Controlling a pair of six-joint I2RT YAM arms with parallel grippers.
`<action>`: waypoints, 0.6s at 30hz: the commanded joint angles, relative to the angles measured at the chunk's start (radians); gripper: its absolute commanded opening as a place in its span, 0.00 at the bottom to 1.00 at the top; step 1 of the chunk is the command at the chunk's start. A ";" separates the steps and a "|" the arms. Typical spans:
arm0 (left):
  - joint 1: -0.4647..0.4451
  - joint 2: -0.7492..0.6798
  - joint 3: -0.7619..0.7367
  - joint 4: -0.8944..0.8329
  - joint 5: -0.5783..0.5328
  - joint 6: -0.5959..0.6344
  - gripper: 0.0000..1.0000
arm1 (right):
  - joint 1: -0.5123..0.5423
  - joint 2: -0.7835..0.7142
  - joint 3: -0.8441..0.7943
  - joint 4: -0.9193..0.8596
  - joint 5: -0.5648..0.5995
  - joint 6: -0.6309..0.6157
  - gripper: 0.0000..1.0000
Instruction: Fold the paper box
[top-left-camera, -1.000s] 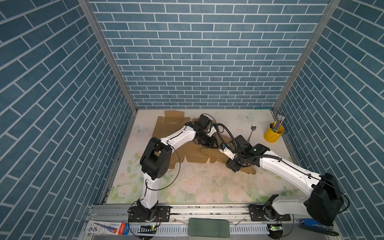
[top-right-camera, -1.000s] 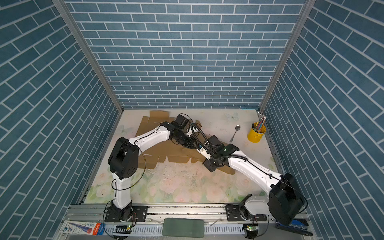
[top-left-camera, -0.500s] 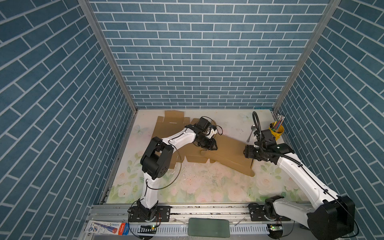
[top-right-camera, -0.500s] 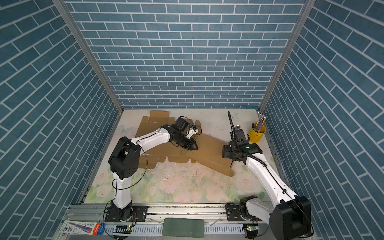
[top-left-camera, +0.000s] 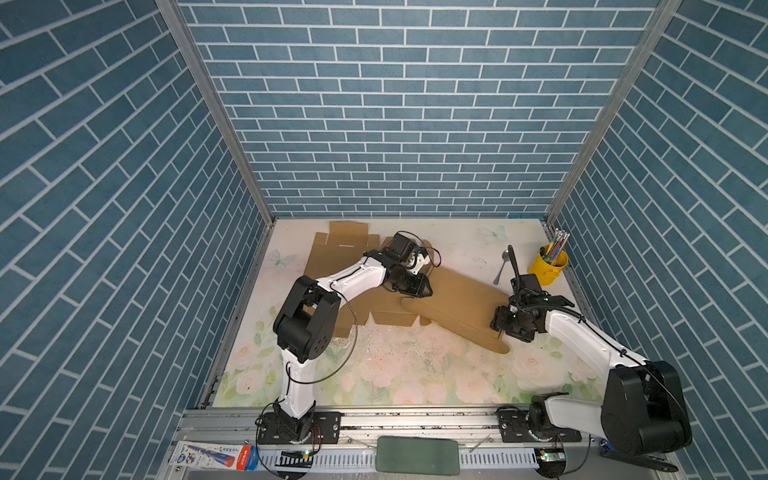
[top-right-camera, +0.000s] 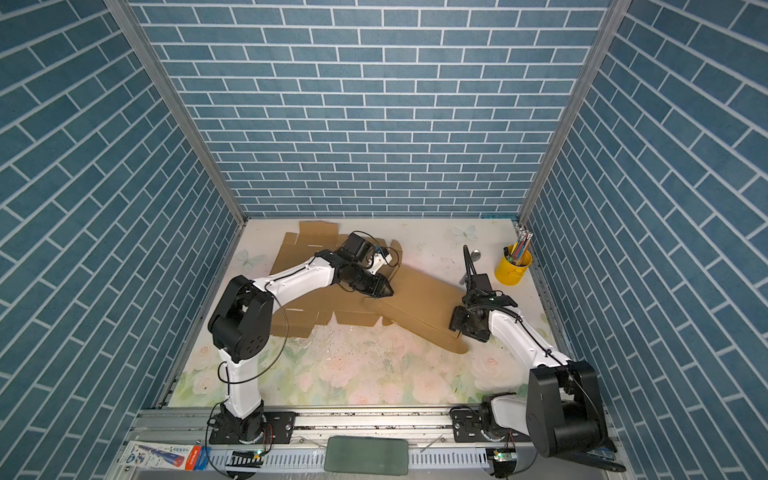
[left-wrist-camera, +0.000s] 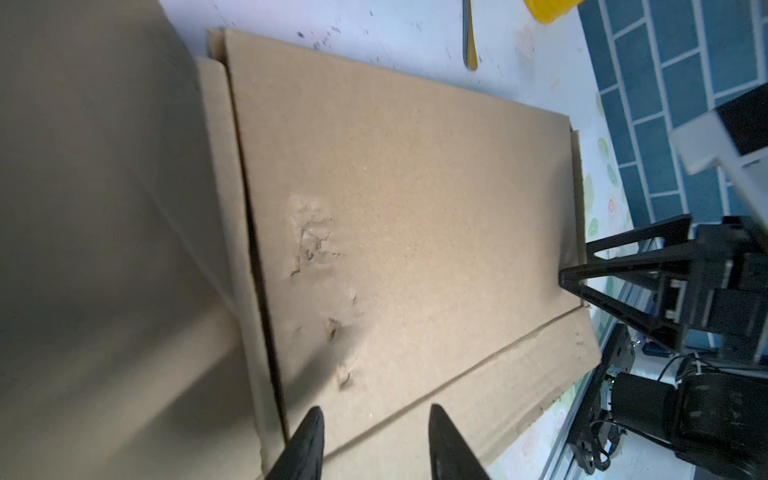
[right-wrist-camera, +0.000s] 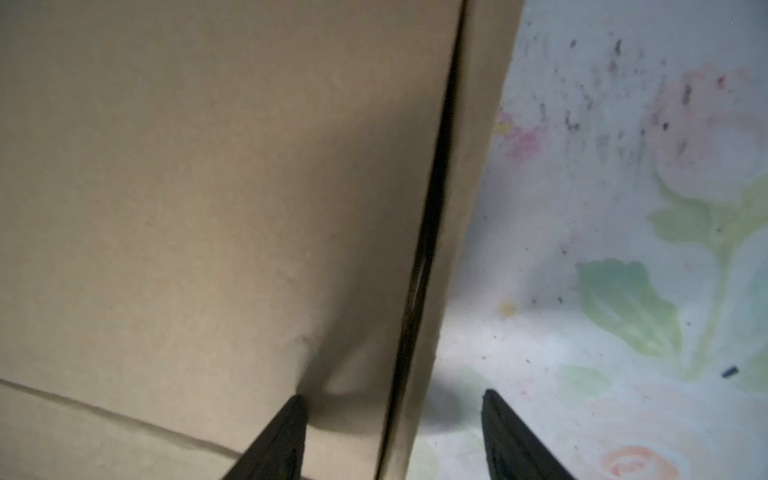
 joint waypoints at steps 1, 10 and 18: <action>0.071 -0.079 -0.009 0.013 0.009 -0.005 0.50 | -0.009 0.043 -0.053 0.039 0.028 -0.018 0.66; 0.076 0.094 0.077 0.015 0.028 0.062 0.68 | -0.064 0.067 -0.027 0.055 -0.179 -0.103 0.77; 0.068 0.176 0.072 0.072 0.088 0.024 0.67 | -0.151 0.073 -0.070 0.167 -0.376 -0.070 0.88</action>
